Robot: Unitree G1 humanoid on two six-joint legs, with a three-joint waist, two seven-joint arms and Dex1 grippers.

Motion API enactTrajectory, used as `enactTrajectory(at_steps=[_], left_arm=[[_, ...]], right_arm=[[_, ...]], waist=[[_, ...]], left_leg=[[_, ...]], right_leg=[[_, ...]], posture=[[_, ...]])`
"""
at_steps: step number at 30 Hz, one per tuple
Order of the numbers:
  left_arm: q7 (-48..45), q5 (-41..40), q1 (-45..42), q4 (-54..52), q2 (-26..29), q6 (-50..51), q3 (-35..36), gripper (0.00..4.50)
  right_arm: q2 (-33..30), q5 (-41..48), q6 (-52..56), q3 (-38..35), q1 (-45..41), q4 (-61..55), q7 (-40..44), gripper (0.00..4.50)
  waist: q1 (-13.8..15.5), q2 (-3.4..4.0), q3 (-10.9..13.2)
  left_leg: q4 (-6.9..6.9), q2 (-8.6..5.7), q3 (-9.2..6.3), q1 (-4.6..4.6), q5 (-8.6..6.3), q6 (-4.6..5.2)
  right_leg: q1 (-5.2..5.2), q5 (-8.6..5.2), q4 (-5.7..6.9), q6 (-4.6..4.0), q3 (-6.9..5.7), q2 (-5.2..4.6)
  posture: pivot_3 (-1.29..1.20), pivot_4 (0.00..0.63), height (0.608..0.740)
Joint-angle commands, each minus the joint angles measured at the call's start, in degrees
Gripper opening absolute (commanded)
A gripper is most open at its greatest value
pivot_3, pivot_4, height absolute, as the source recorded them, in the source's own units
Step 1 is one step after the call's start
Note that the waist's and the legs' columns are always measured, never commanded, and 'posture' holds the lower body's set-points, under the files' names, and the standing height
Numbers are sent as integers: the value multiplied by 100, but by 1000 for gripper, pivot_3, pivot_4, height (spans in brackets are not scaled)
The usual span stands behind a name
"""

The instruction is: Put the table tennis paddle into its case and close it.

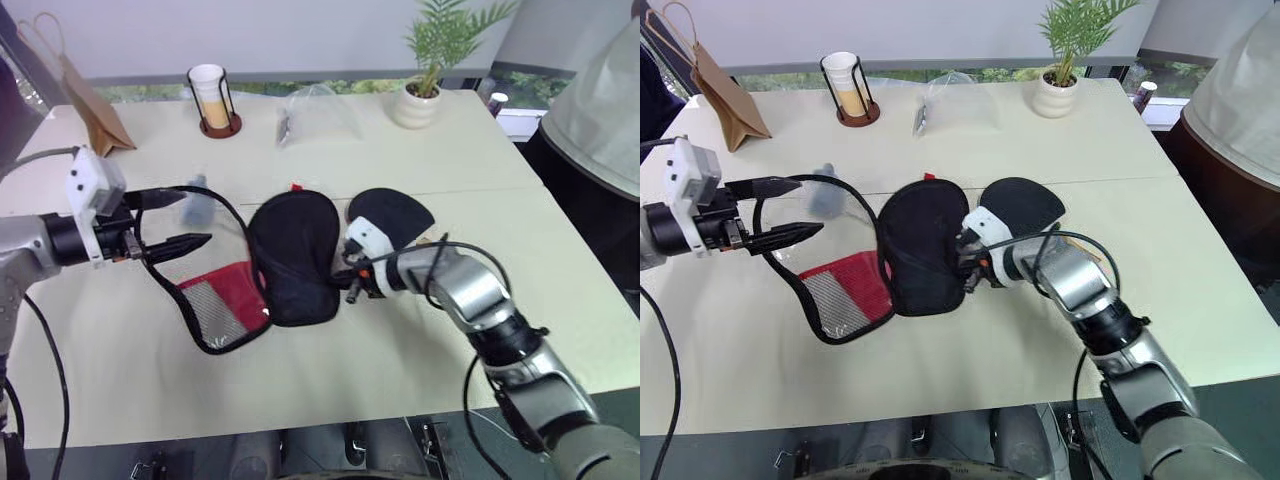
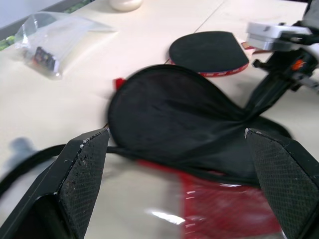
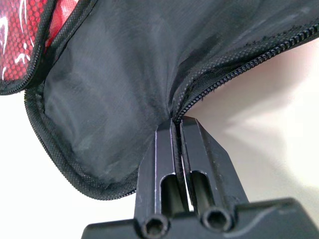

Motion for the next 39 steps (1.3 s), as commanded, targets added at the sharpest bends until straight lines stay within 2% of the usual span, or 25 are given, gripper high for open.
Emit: enactTrajectory(at_steps=[1, 10, 27, 29, 33, 37, 39], left_arm=[[-41, 35, -130, 3, 0, -121, -5, 4500], [-71, 59, -115, -24, -27, -157, -50, 4500], [-73, 120, -150, -82, -69, -147, -85, 4500], [-73, 125, -177, -75, -80, -148, -110, 4500], [-88, 154, -270, -19, -105, -168, -193, 4500], [-95, 170, -356, 25, -147, -189, -282, 4500], [-98, 180, -393, 43, -183, -204, -325, 4500]], right_arm=[[-493, 141, -255, 28, 64, -349, 412, 26], [-1219, 381, -610, -2, 264, -524, 989, 26], [-1542, 281, -1034, -197, 428, -286, 994, 26], [-1519, 319, -1025, -291, 452, -321, 947, 577], [-1636, 368, -1044, -694, 252, -380, 880, 2232], [-1851, 386, -993, -1177, -14, -335, 790, 4326], [-1908, 344, -926, -1394, -110, -239, 631, 4425]], waist=[[-8, 0, 0], [4, -2, 2], [8, -2, 2], [10, -2, 2], [8, -2, 3], [6, -2, 3], [6, -2, 3]], left_leg=[[0, 0, 0, 0, 0, 0], [0, 2, 1, -1, 0, 0], [0, 2, 1, -2, 0, 0], [0, 1, 1, -2, 0, 0], [1, 1, 1, -2, 0, 0], [1, 1, 1, -2, 0, 0], [1, 1, 1, -2, 0, 0]], right_leg=[[0, 0, 0, 0, 0, 1], [-4, 0, -1, 0, 0, 2], [-4, -1, -2, 0, 0, 2], [-3, -1, -2, 0, 0, 2], [-4, 0, -1, 0, 0, 2], [-4, 0, -1, 0, 0, 2], [-5, 0, -1, 0, 0, 2]], posture=[[0, 150, 740], [0, 150, 740], [0, 150, 740], [0, 150, 740], [0, 150, 740], [0, 150, 740], [0, 150, 740]])
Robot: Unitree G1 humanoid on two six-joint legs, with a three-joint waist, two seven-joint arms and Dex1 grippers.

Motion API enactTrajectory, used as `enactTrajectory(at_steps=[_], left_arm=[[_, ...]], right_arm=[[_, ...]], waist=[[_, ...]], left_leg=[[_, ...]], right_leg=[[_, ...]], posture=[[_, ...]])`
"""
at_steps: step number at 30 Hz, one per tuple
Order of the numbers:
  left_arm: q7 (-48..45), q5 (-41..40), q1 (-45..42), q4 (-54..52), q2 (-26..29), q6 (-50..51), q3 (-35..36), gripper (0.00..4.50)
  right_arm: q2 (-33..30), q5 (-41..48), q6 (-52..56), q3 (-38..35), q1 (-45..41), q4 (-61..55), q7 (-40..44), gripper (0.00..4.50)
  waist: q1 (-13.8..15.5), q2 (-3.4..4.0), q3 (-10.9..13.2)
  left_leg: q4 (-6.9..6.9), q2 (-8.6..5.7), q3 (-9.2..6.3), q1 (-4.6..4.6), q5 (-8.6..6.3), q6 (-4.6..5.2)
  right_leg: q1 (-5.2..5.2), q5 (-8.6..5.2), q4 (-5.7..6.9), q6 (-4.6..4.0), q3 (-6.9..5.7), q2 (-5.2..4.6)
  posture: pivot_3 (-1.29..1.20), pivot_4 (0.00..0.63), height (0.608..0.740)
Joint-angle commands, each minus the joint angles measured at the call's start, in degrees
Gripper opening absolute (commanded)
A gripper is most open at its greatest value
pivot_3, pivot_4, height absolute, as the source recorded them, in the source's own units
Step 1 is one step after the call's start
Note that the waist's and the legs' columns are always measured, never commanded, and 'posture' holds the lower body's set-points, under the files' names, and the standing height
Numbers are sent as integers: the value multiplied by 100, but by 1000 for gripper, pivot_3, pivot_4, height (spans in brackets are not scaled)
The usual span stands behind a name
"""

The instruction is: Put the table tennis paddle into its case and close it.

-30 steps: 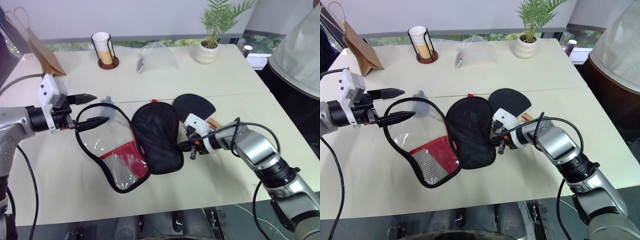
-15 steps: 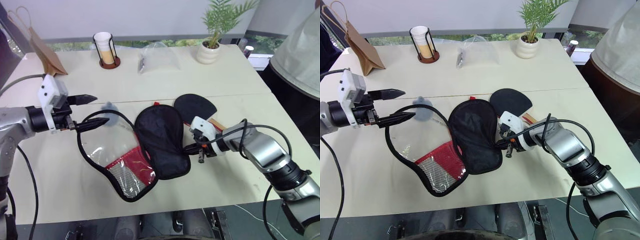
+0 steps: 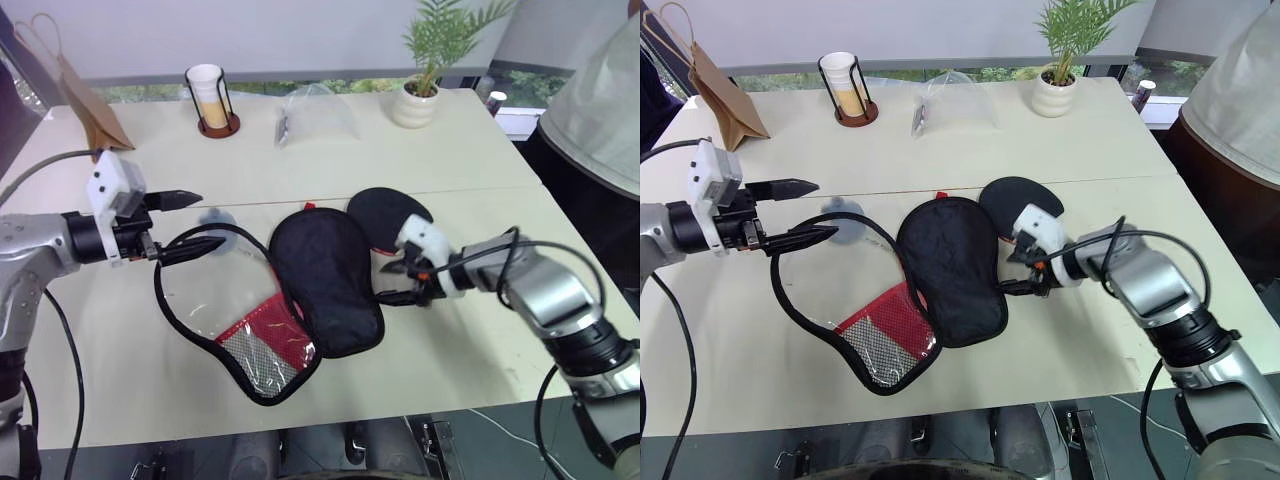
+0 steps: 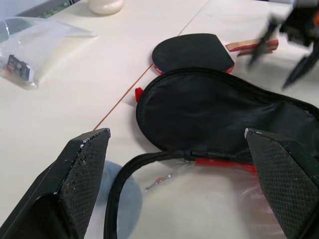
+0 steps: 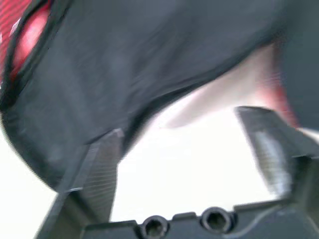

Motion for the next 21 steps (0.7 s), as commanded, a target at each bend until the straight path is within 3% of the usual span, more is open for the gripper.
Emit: enactTrajectory(at_steps=[1, 17, 20, 21], left_arm=[[-11, 42, -139, -1, -50, -159, -24, 4500], [-41, 149, -273, 102, -180, -279, -204, 4500], [-30, 144, -250, 75, -175, -275, -188, 4500], [-23, 142, -245, 64, -178, -271, -186, 4500]], right_arm=[[-152, -57, 24, -492, -222, 48, -295, 4425], [112, -1000, -636, -41, -92, 2106, -962, 4425], [121, -949, -589, -78, -40, 2211, -905, 3633], [133, -915, -543, -112, -27, 2222, -901, 3116]], waist=[[0, 0, 0], [-27, -2, 0], [-16, -3, -1], [-15, -3, -1]], left_leg=[[0, 0, 0, 0, 0, 0], [0, 0, 3, 2, 0, 1], [2, 1, 1, 6, 1, 1], [3, 0, 1, 7, 1, 1]], right_leg=[[0, 0, 0, 0, 0, 0], [1, 8, 1, 14, 0, 2], [7, 8, 2, 14, 1, 2], [9, 8, 2, 14, 1, 2]], posture=[[0, 150, 740], [0, 150, 740], [0, 150, 740], [0, 150, 740]])
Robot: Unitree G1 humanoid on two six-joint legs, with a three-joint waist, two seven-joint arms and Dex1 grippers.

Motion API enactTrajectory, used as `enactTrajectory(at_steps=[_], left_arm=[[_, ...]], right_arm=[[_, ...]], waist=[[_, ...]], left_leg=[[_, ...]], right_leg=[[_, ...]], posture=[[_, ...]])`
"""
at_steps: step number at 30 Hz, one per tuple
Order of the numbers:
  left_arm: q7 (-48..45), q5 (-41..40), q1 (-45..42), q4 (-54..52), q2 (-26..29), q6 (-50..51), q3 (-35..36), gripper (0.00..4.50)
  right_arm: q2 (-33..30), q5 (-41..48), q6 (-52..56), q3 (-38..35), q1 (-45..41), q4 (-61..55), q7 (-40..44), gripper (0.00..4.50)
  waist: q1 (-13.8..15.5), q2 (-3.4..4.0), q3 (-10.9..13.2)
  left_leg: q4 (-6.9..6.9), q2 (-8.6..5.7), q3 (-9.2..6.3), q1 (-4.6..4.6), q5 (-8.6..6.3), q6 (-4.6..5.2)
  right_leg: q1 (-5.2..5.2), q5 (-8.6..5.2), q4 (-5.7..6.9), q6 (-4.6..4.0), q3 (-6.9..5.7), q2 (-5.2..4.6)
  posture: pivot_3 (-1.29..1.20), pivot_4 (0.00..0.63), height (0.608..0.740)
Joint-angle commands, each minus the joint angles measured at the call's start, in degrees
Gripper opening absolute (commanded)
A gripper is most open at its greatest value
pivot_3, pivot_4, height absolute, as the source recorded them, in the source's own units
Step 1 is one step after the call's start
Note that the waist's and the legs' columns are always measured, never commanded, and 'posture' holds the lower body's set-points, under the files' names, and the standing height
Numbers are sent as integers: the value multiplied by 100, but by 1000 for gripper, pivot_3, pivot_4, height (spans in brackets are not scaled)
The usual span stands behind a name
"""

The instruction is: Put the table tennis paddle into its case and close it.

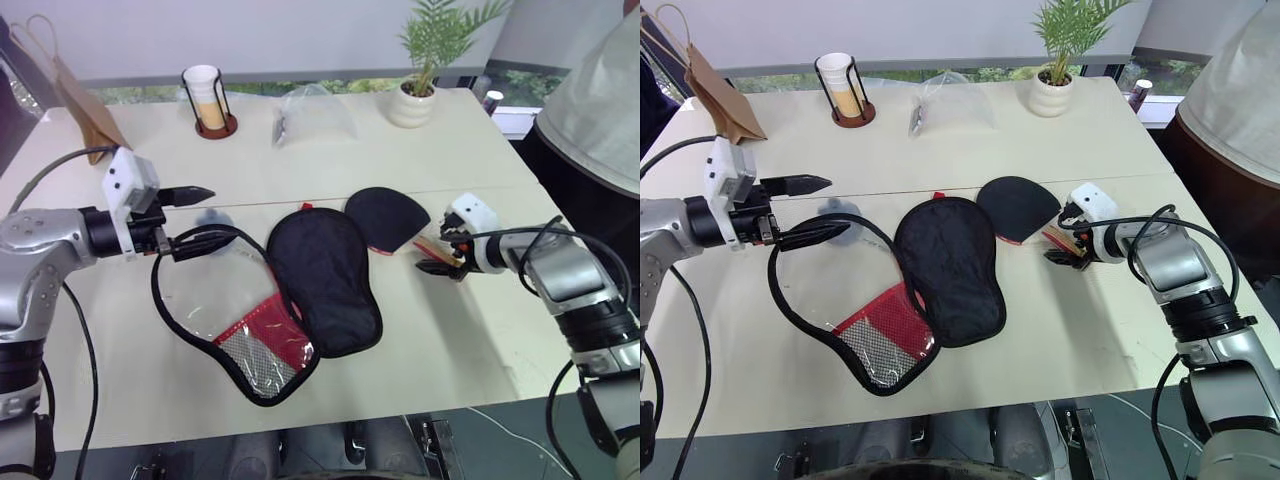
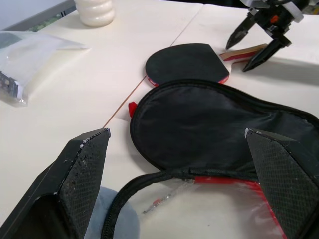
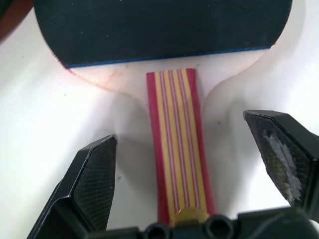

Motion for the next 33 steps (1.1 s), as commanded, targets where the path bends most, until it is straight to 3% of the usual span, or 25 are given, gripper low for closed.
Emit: enactTrajectory(at_steps=[1, 4, 5, 15, 22, 25, 33], left_arm=[[14, 31, -6, -135, 46, -78, 93, 4500], [34, 28, 7, -155, 28, -78, 86, 4500], [39, 29, 11, -159, 21, -82, 80, 4500], [-6, 96, -109, -22, -95, -185, -70, 4500], [-169, 232, -460, 312, -271, -335, -353, 4500], [-245, 304, -619, 462, -351, -402, -468, 4500], [-452, 445, -979, 814, -492, -515, -685, 4500]], right_arm=[[7, -57, 142, -115, 31, 130, -39, 2616], [58, 15, 355, -213, 19, 105, -96, 1074], [80, 37, 447, -259, 3, 93, -132, 807], [204, 165, 1637, -1212, -439, -169, -1049, 821], [435, 891, 3794, -1710, -704, -2298, -1218, 821], [734, 1158, 4578, -1769, -871, -2979, -1398, 821], [1540, 2439, 4664, -1335, -566, -3726, -2522, 821]], waist=[[6, 0, 0], [19, -1, -1], [19, -2, -1], [70, 3, 2], [7, 11, 7], [-5, 11, 7], [18, 10, 6]], left_leg=[[2, 0, 0, 0, 0, 0], [6, 0, -1, 0, 0, 0], [7, 0, -2, 0, 0, 0], [9, -3, -1, -8, 0, 0], [-5, 2, -2, -14, 0, 0], [-4, 4, -4, -12, 0, 1], [-2, 1, -4, -17, 0, 1]], right_leg=[[1, 0, 0, 0, 0, 0], [4, 0, -1, -1, 0, -1], [5, -1, -1, -2, 0, -1], [0, 0, -2, -2, 0, -4], [-18, 1, 7, 2, 0, 5], [-18, 2, 9, 2, 0, 7], [-13, 2, 2, 2, 1, 4]], posture=[[0, 150, 740], [0, 150, 740], [0, 150, 740], [0, 150, 740], [0, 150, 740], [0, 150, 740], [0, 150, 740]])
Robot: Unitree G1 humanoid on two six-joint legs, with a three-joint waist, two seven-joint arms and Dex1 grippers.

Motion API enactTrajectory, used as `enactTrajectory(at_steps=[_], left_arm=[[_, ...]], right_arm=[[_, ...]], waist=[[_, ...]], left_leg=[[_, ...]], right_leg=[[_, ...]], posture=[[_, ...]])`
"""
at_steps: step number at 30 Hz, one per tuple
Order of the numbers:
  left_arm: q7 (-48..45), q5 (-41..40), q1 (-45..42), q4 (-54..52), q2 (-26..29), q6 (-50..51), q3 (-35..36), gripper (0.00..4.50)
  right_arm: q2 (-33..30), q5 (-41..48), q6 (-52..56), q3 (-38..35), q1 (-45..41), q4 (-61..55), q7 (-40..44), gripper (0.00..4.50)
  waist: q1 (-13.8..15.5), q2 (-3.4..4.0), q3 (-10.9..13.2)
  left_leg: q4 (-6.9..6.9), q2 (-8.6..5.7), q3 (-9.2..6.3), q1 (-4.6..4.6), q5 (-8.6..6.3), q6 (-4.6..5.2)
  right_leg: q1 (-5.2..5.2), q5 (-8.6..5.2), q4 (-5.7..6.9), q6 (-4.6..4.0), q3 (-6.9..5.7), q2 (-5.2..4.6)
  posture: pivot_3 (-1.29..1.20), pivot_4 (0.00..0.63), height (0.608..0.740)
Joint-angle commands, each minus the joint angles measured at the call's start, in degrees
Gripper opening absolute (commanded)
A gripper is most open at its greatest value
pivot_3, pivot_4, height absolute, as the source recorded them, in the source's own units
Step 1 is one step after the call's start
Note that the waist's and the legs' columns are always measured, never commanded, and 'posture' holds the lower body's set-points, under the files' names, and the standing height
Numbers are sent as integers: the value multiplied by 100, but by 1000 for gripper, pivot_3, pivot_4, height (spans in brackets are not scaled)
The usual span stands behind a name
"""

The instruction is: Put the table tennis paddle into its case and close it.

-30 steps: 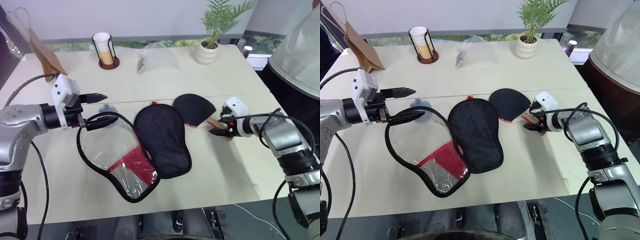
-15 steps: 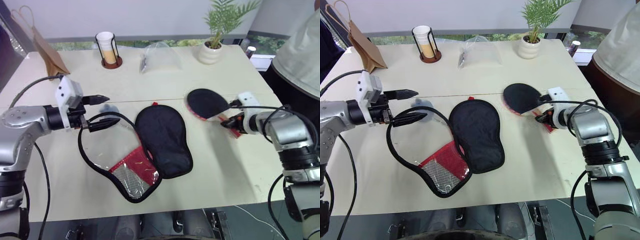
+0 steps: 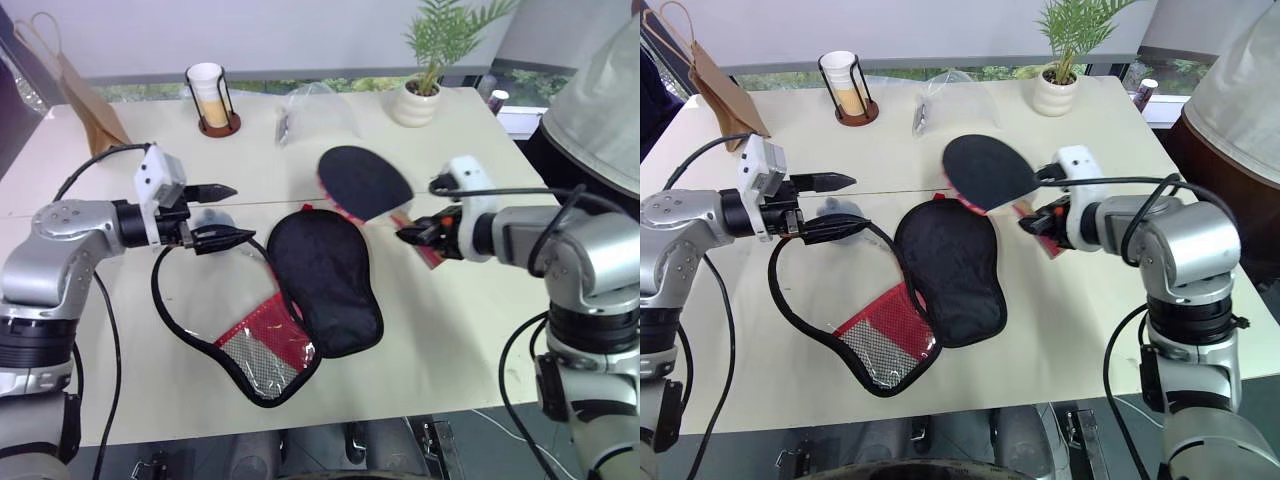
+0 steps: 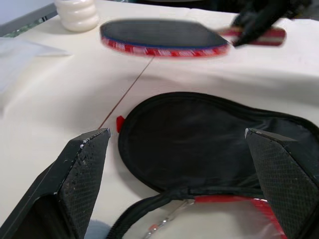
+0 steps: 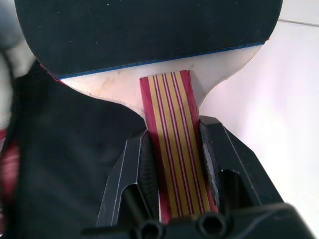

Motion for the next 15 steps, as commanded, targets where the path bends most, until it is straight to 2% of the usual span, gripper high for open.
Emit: enactTrajectory(at_steps=[1, 15], left_arm=[[-111, 54, -223, 69, 14, -124, 5, 4500], [-154, 56, -113, -43, 121, 3, 103, 4500]], right_arm=[[248, 589, 40, 149, 36, -297, -622, 821], [332, 3330, 40, 473, 98, 286, -3208, 821]], waist=[[-8, 0, 0], [-15, 0, 0]], left_leg=[[0, -1, 0, 0, 0, 0], [0, 0, -1, 0, 0, 1]], right_leg=[[0, 0, 0, 0, 0, 0], [-1, 0, 2, 1, 0, 0]], posture=[[0, 150, 740], [0, 150, 740]])
